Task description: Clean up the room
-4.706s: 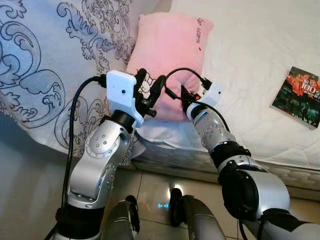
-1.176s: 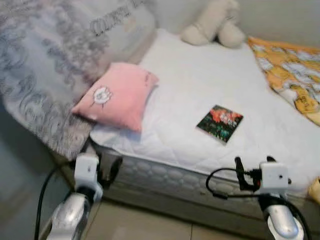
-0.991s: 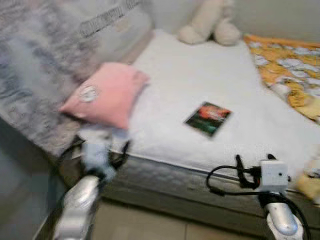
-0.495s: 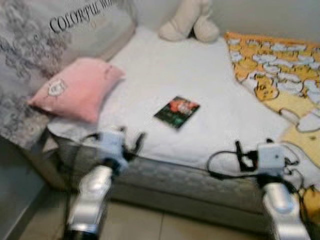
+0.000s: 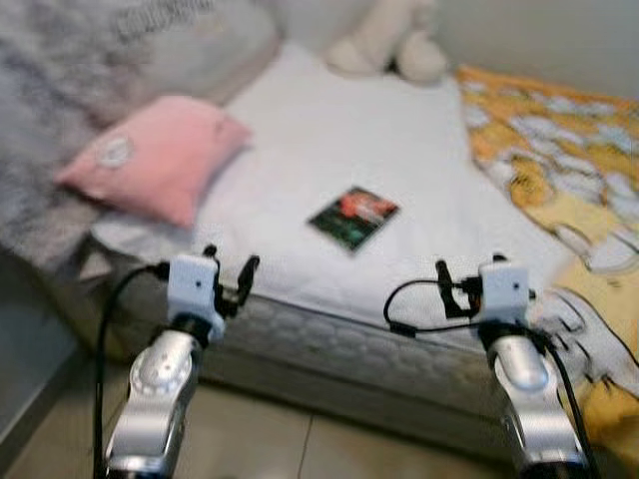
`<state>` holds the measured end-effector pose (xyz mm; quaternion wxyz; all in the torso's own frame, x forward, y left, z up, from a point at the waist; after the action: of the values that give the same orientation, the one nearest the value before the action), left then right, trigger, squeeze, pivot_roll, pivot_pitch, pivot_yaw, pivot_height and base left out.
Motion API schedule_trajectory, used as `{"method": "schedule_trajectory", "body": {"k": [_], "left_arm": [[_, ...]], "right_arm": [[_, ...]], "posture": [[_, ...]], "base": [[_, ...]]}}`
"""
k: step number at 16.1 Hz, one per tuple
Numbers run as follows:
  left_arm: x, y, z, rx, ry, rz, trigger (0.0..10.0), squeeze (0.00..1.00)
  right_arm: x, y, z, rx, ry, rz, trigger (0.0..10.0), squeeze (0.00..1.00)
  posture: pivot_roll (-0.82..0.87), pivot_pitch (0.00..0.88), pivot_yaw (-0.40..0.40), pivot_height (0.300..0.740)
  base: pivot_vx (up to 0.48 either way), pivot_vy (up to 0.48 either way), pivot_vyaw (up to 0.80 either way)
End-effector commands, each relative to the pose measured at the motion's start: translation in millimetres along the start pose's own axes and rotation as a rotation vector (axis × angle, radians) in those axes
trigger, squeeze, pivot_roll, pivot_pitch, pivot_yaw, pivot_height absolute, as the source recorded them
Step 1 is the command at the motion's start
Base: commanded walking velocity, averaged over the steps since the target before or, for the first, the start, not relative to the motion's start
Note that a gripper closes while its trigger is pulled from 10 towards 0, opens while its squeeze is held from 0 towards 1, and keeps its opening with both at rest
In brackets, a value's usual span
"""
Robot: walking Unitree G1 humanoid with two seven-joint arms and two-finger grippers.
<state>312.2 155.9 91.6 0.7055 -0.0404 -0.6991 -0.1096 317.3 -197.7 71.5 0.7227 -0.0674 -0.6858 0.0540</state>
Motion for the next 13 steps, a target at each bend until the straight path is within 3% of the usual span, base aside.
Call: {"method": "schedule_trajectory", "body": {"k": [1, 3, 5, 9, 13], "left_arm": [[4, -6.8, -5.2, -0.033, -0.003, -0.015, 10.0, 0.00], [8, -6.8, -10.0, -0.065, -0.001, -0.039, 10.0, 0.00], [12, -2.5, -17.7, -0.079, -0.003, -0.049, 10.0, 0.00], [11, 0.8, -23.4, -0.054, 0.006, -0.013, 10.0, 0.00], [15, -2.6, -29.8, -0.043, -0.011, -0.001, 10.0, 0.00]], "right_arm": [[-4, -9.0, 1.5, -0.037, 0.007, -0.014, 10.0, 0.00], [-5, -4.6, 2.0, -0.038, 0.003, -0.021, 10.0, 0.00], [0, -0.8, 0.4, -0.059, -0.021, -0.031, 10.0, 0.00], [5, -5.3, -2.0, -0.092, -0.042, -0.028, 10.0, 0.00], [7, -6.1, -5.3, -0.090, -0.041, -0.013, 10.0, 0.00]], "posture": [[0.02, 0.000, -0.075, 0.740], [0.01, 0.000, -0.057, 0.740], [0.00, 0.000, 0.019, 0.740], [-0.02, 0.000, 0.034, 0.740], [-0.02, 0.000, 0.025, 0.740]], "base": [[0.000, 0.307, -0.73], [0.000, 0.431, -0.73], [0.000, 0.000, 0.00], [0.000, 0.000, 0.00], [0.442, 0.000, -0.19]]}}
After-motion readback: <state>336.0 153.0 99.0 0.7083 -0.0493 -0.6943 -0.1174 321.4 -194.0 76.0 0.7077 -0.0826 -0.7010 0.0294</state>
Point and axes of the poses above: a point about 5 cm out from each wrist's last joint towards the gripper, its own z axis pointing back from the gripper into the wrist, its own x axis along the axis of the wrist's last joint, y = z × x, the point moved 5 cm from there along -z, pointing out of the wrist towards the gripper, and after that the axes turned 2 degrees about -z, right-handed, at the moved point
